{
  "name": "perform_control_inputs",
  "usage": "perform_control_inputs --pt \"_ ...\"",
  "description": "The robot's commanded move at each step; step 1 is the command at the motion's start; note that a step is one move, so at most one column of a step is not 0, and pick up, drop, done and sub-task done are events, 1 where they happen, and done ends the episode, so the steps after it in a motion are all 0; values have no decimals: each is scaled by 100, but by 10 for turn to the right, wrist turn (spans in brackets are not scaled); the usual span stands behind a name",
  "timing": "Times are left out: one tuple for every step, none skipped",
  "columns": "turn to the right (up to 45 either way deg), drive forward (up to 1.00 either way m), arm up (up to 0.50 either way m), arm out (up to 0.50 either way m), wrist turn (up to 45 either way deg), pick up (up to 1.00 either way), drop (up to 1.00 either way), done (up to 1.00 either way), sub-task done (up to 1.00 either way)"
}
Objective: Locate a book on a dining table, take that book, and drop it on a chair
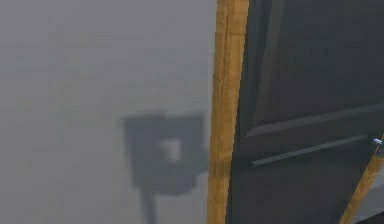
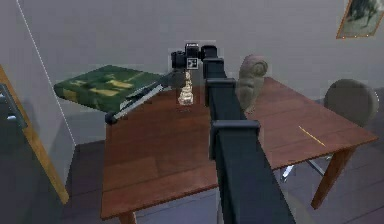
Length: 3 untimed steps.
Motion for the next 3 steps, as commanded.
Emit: perform_control_inputs --pt "0 0 0 0 -360 0 0 0 0" --pt "0 0 0 -44 0 0 0 0 0" --pt "-450 0 0 0 0 0 0 0 0"
